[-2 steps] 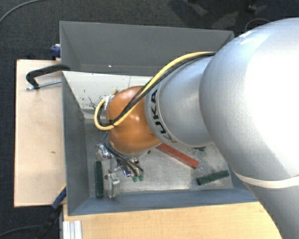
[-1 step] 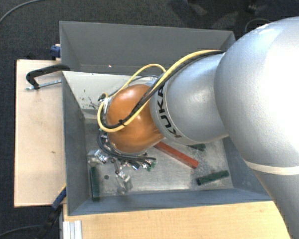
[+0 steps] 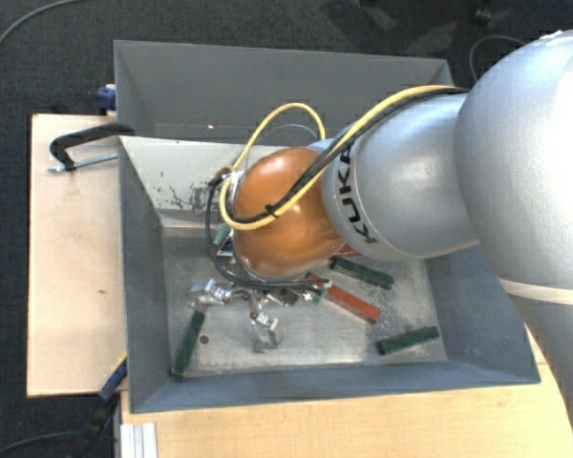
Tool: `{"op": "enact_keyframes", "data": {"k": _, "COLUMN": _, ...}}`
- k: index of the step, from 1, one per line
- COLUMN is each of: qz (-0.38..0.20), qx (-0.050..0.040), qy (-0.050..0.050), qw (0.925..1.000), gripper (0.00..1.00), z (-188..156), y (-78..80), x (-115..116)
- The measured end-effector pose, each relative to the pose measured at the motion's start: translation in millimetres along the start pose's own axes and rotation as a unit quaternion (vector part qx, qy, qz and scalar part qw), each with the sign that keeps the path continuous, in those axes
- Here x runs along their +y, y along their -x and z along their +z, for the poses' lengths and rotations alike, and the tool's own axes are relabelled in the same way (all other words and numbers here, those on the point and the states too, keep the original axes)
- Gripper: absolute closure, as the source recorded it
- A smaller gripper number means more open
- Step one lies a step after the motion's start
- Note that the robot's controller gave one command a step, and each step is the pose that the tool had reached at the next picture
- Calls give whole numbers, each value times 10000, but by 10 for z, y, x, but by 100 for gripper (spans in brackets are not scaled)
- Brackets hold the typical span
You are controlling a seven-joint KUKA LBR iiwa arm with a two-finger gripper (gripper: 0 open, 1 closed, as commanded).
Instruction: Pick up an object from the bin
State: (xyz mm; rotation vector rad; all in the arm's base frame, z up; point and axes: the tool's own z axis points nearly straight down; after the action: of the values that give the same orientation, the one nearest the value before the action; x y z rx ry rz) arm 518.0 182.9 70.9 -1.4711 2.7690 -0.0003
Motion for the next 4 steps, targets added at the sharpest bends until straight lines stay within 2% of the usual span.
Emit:
{"op": "enact_keyframes", "data": {"k": 1, "qz": 997, "qx": -14, "qy": 11, "qw": 9950, "gripper": 0, "z": -160, "y": 332, "x": 456}}
{"op": "enact_keyframes", "data": {"k": 2, "qz": -1744, "qx": -3, "qy": -6, "qw": 9847, "gripper": 0, "z": -4, "y": 416, "x": 231}}
{"op": "enact_keyframes", "data": {"k": 3, "qz": -3642, "qx": -25, "qy": -16, "qw": 9313, "gripper": 0, "z": -905, "y": 500, "x": 118}}
{"op": "enact_keyframes", "data": {"k": 4, "qz": -6295, "qx": -1, "qy": 32, "qw": 7770, "gripper": 0, "z": -340, "y": 445, "x": -42}}
